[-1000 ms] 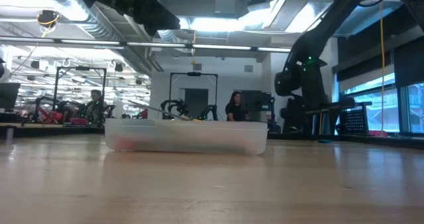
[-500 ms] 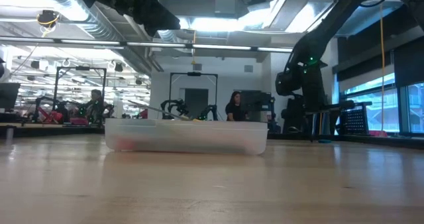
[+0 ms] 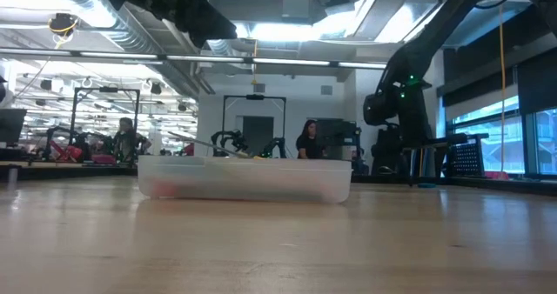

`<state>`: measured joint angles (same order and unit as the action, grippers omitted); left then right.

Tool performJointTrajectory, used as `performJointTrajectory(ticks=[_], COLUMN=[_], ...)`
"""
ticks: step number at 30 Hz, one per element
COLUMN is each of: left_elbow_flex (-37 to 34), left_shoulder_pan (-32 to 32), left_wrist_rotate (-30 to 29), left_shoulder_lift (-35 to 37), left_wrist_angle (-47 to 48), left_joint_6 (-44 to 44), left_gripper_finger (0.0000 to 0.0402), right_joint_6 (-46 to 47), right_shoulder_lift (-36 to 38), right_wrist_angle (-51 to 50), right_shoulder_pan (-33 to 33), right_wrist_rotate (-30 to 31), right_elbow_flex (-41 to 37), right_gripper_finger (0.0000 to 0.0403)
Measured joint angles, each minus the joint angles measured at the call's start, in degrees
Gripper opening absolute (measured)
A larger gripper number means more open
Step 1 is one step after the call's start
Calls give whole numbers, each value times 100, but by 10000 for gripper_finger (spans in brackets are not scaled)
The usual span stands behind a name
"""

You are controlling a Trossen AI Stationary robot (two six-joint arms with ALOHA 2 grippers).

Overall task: Pack school essentials
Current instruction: Put the blue eraser into the supply box

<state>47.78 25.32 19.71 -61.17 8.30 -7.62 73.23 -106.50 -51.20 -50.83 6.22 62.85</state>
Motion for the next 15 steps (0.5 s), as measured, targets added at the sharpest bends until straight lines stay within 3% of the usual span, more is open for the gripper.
performJointTrajectory(ticks=[9, 15], left_elbow_flex=[-1, 1], left_shoulder_pan=[0, 0], left_wrist_rotate=[-273, -272], left_shoulder_lift=[0, 0], left_wrist_angle=[-1, -1], left_joint_6=[2, 76], left_gripper_finger=[86, 86], right_joint_6=[142, 297], right_shoulder_lift=[-8, -17], right_wrist_angle=[56, 121], right_shoulder_pan=[-5, -24], right_wrist_rotate=[-44, -86], right_elbow_flex=[-18, -22], right_gripper_finger=[248, 203])
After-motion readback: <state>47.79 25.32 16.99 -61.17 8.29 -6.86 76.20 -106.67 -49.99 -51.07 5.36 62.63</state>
